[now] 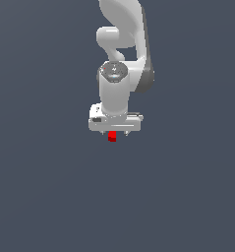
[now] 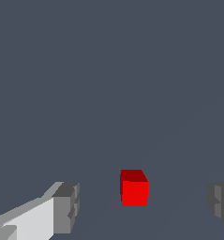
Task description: Lift up the red cube by 0.2 meters.
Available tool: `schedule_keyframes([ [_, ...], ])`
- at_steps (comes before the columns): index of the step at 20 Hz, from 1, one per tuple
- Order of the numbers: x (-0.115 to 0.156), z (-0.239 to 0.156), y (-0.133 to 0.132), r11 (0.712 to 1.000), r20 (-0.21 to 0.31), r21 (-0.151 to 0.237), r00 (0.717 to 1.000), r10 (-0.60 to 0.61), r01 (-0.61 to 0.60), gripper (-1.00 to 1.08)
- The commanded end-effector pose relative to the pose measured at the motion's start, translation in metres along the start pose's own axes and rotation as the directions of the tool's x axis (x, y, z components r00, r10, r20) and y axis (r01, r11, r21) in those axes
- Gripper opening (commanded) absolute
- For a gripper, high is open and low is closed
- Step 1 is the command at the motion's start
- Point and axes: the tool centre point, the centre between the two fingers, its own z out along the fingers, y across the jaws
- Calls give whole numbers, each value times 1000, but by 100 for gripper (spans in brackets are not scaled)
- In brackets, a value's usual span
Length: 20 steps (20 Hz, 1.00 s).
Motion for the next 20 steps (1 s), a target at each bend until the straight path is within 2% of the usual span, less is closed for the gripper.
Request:
schedule_keyframes([
  [1,0,0,0,1000,0,0,1000,0,0,100],
  [11,-11,20,3,1000,-6,1,1000,5,-5,100],
  [20,-40,73,9,1000,-22,5,1000,17,-17,100],
])
